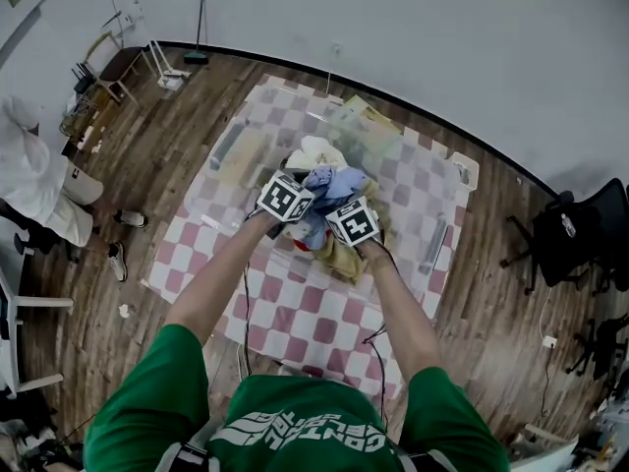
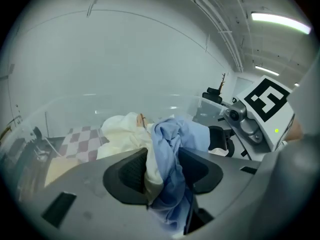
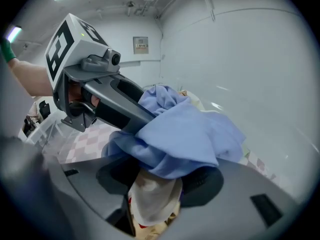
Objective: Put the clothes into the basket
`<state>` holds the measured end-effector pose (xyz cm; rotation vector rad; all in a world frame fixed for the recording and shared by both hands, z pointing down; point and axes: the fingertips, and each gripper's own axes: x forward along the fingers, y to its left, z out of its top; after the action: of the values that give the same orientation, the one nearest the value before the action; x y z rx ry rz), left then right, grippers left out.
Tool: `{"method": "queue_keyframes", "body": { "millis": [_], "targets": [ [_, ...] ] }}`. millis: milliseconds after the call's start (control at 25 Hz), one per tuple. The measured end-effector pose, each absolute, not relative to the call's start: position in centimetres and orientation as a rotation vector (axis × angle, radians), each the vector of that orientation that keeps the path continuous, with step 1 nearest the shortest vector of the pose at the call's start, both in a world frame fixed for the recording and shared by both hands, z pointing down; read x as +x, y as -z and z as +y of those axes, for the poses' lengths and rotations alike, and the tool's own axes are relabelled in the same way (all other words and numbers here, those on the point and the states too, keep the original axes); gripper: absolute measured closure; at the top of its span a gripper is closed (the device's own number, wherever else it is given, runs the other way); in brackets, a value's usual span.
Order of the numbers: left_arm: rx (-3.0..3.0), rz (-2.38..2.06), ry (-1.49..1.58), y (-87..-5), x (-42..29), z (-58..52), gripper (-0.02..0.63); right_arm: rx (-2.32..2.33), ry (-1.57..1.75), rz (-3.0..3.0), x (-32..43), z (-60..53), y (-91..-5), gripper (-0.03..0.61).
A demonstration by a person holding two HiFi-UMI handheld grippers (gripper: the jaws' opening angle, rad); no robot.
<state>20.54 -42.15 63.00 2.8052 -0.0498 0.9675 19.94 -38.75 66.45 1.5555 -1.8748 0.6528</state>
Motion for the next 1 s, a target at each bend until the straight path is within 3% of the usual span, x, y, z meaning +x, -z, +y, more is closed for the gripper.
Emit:
{"method": "queue_keyframes", "body": {
  "millis": [560, 1000],
  "targets": [
    [2.632, -0.010, -1.218, -73.1, 21.6, -43.0, 0.425, 1.409, -0.909, -1.802, 20.7, -39.1, -75.4, 0.333],
    [2.674, -0.014, -1.241, -73.2, 21.5, -43.4, 0.420, 1.439, -0.917, -1.819, 20.6, -38.9, -75.3, 0.331]
  ]
}}
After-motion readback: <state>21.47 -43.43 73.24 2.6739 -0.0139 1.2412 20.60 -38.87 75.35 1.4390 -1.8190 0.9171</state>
